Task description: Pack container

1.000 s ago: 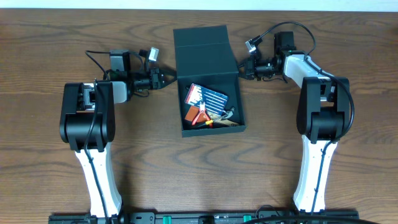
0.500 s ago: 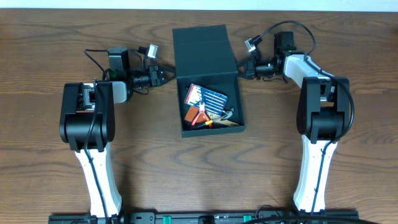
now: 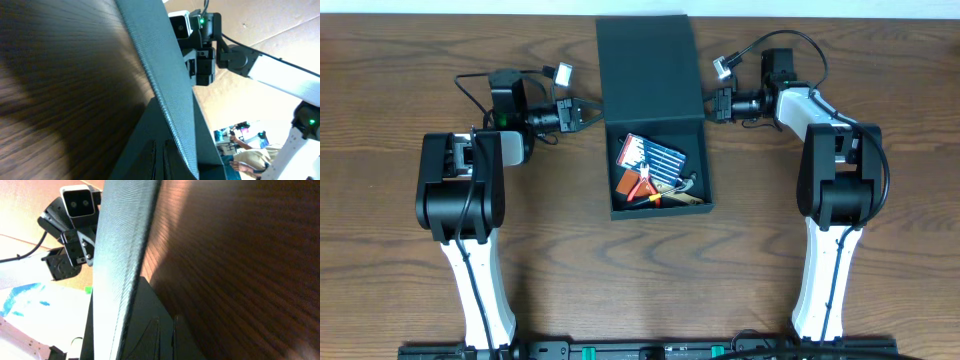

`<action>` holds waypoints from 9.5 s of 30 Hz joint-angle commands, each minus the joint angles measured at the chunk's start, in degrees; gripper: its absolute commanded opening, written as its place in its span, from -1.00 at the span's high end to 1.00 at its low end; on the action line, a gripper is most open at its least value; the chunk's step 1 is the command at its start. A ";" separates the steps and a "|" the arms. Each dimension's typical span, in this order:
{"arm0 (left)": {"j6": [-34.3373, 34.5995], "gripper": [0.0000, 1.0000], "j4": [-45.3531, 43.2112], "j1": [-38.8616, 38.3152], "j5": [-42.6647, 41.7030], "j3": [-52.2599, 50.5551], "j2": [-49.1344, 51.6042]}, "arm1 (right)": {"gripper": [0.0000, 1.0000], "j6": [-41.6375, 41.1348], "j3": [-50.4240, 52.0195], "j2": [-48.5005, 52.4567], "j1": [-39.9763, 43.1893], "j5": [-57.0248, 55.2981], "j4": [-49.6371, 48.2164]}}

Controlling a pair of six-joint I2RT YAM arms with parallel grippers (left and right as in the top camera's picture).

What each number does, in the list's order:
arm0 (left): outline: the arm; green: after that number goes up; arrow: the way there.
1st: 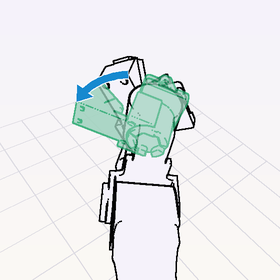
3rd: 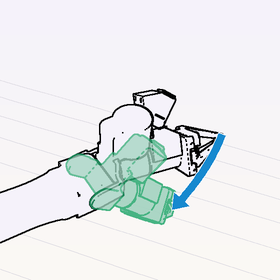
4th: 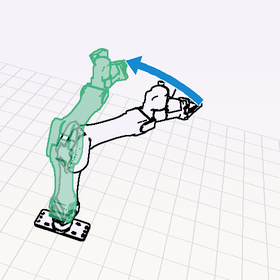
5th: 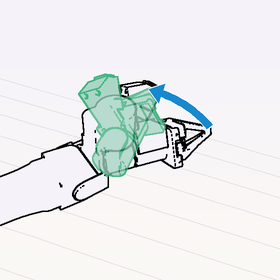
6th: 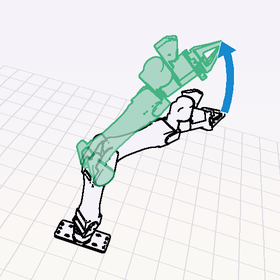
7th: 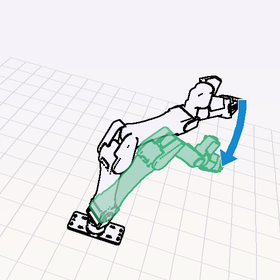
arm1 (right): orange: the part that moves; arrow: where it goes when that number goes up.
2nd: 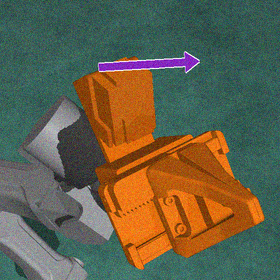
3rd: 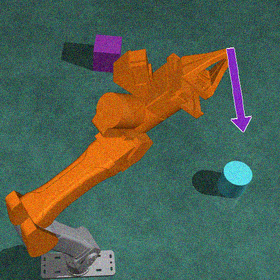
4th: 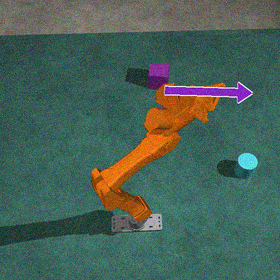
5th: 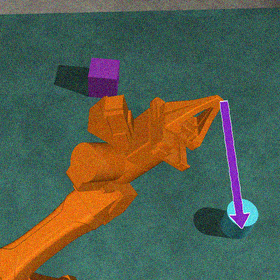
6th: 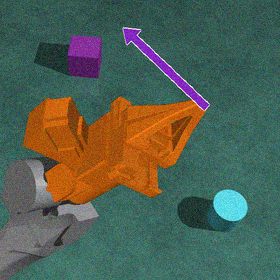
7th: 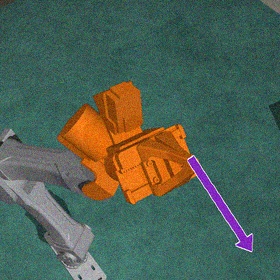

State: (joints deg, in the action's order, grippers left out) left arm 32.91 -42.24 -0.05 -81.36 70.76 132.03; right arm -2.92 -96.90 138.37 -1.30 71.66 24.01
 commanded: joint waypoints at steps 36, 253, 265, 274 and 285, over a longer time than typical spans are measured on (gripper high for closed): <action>16.28 0.89 -17.07 -0.02 -8.61 1.38 0.72 | 0.98 -10.32 -0.61 -0.13 3.21 5.16 -15.02; 72.17 -0.97 -12.26 12.94 -6.80 23.54 -25.31 | -0.98 -114.33 -45.79 -10.97 14.82 17.62 -71.84; 72.32 -0.97 -14.95 9.55 -8.63 23.58 -25.33 | -0.98 -114.49 -45.81 -10.97 13.68 17.59 -71.97; 70.73 -0.97 -18.95 6.71 -7.96 24.30 -25.75 | -0.99 -114.46 -45.81 -10.99 11.96 17.57 -72.48; 72.65 -0.97 -12.15 3.61 -6.14 24.50 -25.68 | -0.98 -114.46 -45.81 -10.99 10.19 17.55 -72.46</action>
State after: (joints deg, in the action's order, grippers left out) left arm 103.07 -54.74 3.14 -88.40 93.45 107.46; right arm -116.84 -142.28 128.18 9.98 88.55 -48.05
